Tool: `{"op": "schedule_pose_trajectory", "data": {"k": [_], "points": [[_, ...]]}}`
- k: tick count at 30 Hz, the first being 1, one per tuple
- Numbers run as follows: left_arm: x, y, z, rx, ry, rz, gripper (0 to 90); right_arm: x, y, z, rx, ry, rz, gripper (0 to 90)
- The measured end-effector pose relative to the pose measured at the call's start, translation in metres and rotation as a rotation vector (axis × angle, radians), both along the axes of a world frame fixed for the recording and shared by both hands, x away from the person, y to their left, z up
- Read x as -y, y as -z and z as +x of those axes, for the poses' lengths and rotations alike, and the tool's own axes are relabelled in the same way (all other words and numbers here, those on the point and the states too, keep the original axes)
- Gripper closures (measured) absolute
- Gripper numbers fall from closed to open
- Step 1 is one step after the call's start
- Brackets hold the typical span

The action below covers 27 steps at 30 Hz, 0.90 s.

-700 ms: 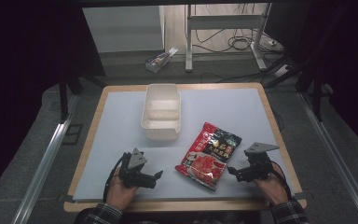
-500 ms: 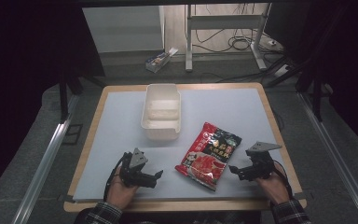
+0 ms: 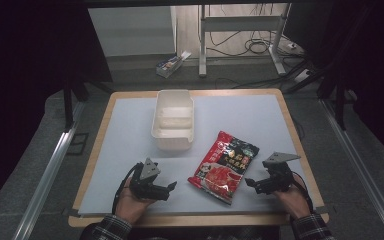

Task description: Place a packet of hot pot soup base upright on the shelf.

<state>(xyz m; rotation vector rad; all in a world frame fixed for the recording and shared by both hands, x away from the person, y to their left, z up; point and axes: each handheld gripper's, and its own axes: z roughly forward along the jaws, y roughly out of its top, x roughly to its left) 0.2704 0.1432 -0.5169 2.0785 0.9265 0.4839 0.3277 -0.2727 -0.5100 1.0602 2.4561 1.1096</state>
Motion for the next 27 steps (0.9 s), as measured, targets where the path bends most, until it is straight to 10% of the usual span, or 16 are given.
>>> {"op": "schedule_pose_trajectory", "data": {"k": [10, 13, 17, 27], "points": [[0.000, 0.002, 0.000, -0.003, 0.004, 0.014, 11.0, -0.014, 0.001, -0.006, -0.054, -0.028, -0.023, 8.4], [-0.001, 0.003, 0.000, -0.004, -0.004, 0.020, 11.0, -0.020, -0.008, -0.015, -0.050, -0.085, -0.068, 53.9], [-0.001, 0.003, 0.000, -0.001, -0.008, 0.025, 11.1, -0.024, -0.010, -0.021, -0.072, -0.196, -0.110, 85.7], [-0.001, 0.000, 0.000, 0.007, -0.013, 0.004, 13.7, -0.059, 0.001, -0.035, -0.146, -0.352, -0.153, 89.1]]}}
